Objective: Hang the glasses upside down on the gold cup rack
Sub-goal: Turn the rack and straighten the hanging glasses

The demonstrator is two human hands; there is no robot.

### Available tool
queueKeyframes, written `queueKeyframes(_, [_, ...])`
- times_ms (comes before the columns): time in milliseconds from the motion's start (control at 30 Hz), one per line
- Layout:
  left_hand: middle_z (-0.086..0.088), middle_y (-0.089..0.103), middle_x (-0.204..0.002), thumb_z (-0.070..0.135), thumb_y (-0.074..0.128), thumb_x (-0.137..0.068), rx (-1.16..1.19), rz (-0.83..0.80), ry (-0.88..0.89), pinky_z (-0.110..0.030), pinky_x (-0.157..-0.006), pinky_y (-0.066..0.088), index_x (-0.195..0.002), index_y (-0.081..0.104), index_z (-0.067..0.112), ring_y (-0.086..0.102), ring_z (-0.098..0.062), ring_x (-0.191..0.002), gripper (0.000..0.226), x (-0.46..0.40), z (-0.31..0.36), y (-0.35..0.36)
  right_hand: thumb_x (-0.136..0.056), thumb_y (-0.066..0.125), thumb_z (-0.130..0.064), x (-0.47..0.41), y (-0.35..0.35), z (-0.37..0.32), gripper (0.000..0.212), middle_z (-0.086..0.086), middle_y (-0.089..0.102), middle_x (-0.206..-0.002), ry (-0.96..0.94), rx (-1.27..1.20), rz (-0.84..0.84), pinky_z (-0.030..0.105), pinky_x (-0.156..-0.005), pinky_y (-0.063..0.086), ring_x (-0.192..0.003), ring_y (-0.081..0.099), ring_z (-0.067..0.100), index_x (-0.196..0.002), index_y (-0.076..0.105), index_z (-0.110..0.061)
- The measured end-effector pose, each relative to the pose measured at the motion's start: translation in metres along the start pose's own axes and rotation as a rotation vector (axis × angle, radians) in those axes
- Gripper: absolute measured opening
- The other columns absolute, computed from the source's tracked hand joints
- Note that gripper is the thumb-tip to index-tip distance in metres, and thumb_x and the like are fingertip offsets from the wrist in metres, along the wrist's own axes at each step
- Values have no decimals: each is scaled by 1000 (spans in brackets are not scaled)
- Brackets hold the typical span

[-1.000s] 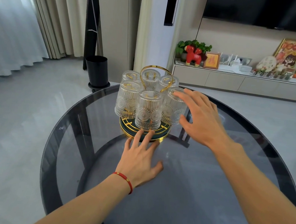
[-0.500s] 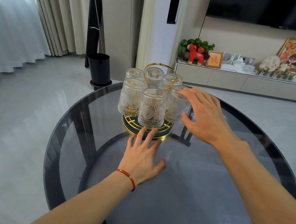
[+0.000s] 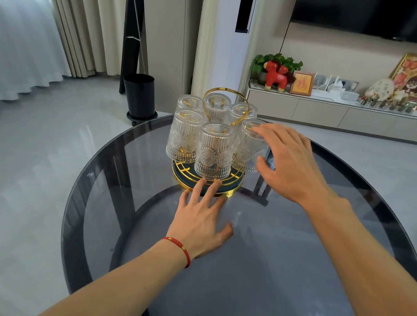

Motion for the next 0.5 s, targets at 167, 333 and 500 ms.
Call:
queueKeyframes(167, [0, 23, -168, 73, 28, -88, -2, -1, -1, -65, -119, 15, -146, 49, 29, 6, -32, -154, 76, 0, 0, 0, -94, 63, -19, 0, -1, -1, 57, 3, 53, -151, -2, -11, 0, 43, -119, 26, -143, 43, 23, -150, 50, -18])
queueKeyframes(333, [0, 27, -166, 71, 33, -88, -1, 24, 4, -66, -118, 20, -143, 53, 28, 10, -33, -153, 72, 0, 0, -1, -94, 63, -17, 1, -2, 1, 59, 6, 54, -151, 15, -69, 25, 44, -119, 30, -142, 46, 26, -151, 47, -14])
queueKeyframes(500, [-1, 30, -164, 69, 36, -88, 3, 39, 5, -67, -117, 22, -141, 55, 27, 12, -33, -152, 70, 0, 1, 0, -95, 62, -17, 1, -8, 12, 56, 3, 54, -150, 111, -193, 78, 33, -112, 26, -140, 45, 22, -149, 48, -18])
Point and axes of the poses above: each hand's wrist, its own x-axis away from the middle knuckle, its own y-axis out of the palm, z = x × y, the point moved 7 cm from there along -x, towards the middle knuckle
